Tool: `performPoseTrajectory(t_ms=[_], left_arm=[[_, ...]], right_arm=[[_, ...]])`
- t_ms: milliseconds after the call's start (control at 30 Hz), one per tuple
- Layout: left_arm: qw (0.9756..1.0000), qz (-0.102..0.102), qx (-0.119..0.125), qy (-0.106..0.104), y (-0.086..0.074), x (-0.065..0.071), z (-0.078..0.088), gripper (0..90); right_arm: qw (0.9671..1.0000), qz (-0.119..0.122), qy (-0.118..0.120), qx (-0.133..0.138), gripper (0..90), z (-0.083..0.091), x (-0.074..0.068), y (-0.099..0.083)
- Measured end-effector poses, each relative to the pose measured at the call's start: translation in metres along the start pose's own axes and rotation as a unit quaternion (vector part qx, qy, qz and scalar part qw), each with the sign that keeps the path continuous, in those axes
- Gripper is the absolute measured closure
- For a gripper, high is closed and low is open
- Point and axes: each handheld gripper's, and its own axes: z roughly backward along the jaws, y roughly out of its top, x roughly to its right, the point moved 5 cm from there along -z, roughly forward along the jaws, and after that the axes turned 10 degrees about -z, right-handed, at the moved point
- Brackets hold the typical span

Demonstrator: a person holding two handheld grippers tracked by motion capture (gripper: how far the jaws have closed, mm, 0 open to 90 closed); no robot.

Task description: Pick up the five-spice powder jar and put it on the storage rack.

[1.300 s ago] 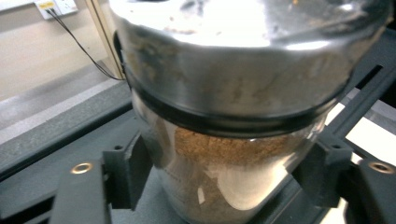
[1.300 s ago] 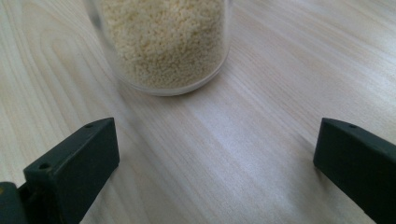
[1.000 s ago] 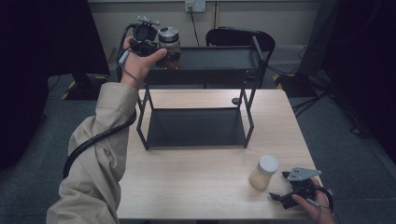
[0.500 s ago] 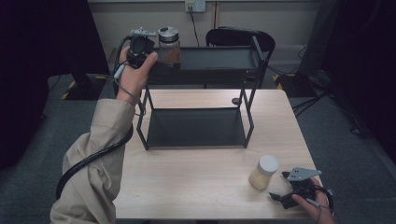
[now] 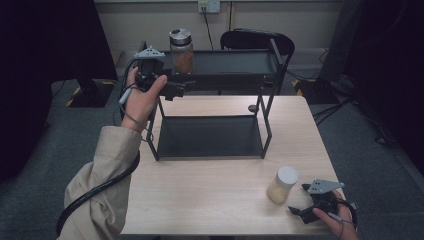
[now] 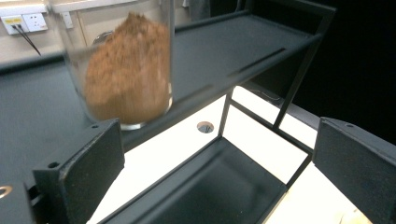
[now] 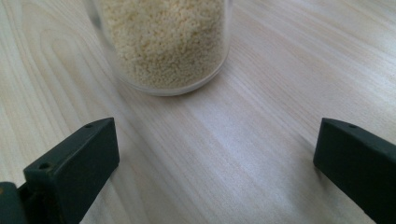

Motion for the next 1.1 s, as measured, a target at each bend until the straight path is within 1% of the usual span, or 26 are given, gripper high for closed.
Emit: performPoseTrajectory(t_ms=[267,400,433,533,600,700,800,1100], left_arm=[[1.0000,-0.003,0.000,-0.008,-0.017,0.006,0.002,1.7],[0.9999,0.000,0.000,-0.015,-0.026,0.009,0.001,1.6],[0.9999,-0.003,-0.001,-0.015,-0.028,0.010,0.000,1.6],[0.9998,-0.002,0.003,-0.018,-0.035,0.013,0.000,1.6],[0.9997,0.001,0.006,-0.024,-0.040,0.014,-0.001,1.6],[0.9996,-0.004,0.003,-0.026,-0.045,0.017,-0.001,1.6],[0.9996,0.004,0.003,-0.029,-0.053,0.019,-0.004,1.5],[0.9993,0.004,-0.007,-0.036,-0.073,0.024,-0.011,1.5]], right_arm=[[1.0000,0.000,0.000,0.000,0.0,0.000,0.000,0.000],[1.0000,0.000,-0.001,0.001,0.0,0.000,0.000,0.000],[1.0000,0.000,0.000,0.001,0.0,0.000,0.000,0.000],[1.0000,0.000,-0.001,0.001,0.0,0.000,0.000,0.000],[1.0000,-0.001,-0.001,0.001,0.0,0.000,0.000,0.000],[1.0000,0.000,-0.001,0.001,0.0,0.000,0.000,0.000],[1.0000,0.000,-0.001,0.001,0.0,0.000,0.000,0.000],[1.0000,0.000,0.000,0.000,0.0,0.000,0.000,0.000]])
